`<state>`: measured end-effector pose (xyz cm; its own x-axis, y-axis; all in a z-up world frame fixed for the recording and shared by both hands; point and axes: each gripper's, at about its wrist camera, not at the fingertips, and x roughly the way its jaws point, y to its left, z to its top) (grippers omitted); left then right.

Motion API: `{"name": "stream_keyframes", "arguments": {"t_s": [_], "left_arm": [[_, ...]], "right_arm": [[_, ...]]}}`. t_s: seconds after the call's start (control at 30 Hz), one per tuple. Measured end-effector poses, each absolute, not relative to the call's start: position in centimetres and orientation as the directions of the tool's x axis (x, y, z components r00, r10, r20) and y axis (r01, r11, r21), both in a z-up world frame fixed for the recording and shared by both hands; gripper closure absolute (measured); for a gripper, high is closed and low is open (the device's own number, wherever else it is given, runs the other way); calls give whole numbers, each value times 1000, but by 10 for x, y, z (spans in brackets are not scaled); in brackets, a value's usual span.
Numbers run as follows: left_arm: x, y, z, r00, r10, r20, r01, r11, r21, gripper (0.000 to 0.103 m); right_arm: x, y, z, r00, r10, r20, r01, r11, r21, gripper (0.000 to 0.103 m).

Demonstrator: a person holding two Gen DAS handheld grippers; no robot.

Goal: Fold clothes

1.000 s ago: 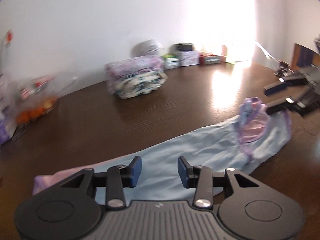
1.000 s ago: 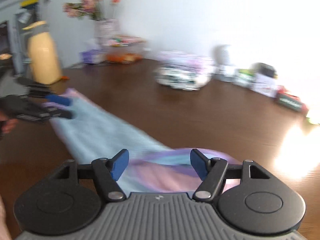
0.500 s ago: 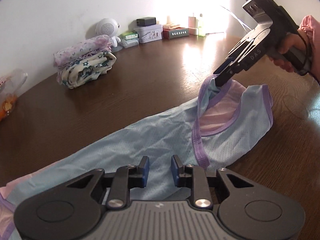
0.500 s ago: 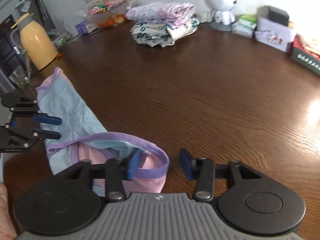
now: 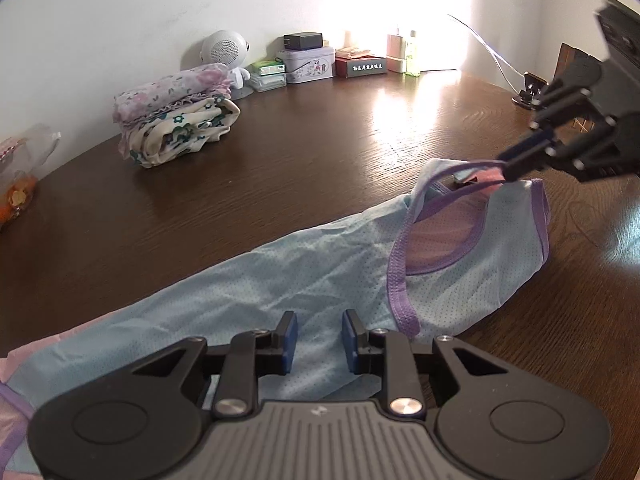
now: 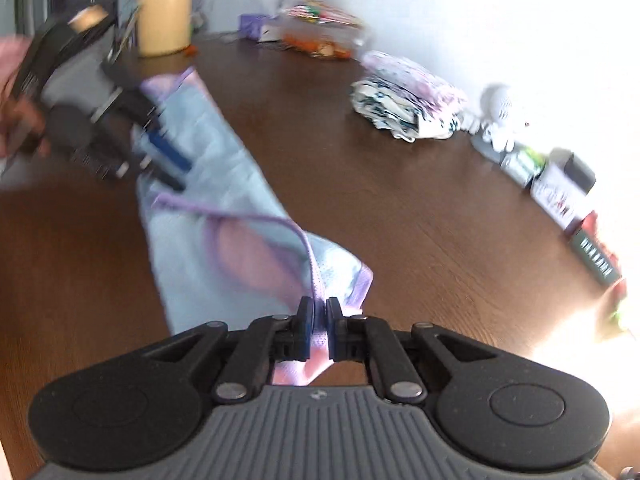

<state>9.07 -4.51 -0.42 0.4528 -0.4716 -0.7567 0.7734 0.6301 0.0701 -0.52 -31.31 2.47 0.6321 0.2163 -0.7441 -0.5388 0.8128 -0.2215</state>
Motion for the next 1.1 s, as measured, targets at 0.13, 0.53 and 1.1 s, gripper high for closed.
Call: {"name": "stream_keyframes", "arguments": {"t_s": [0.13,0.53,1.1], "left_arm": [[89,-45,-5,463,-470,-752,765,640,71,80],[85,-48,-6,484,-462,-743,757,648,89,79],[85,-43,-9,506,-477,-718,729,682,61,72]], "right_arm": [[-31,-299,22,675,150,-723,-528,782,-331,99],[4,-313,30,689,197,-698,-437,881,-183,72],[-45,-272,27,715,98,-692,-323,924,-204,100]]}}
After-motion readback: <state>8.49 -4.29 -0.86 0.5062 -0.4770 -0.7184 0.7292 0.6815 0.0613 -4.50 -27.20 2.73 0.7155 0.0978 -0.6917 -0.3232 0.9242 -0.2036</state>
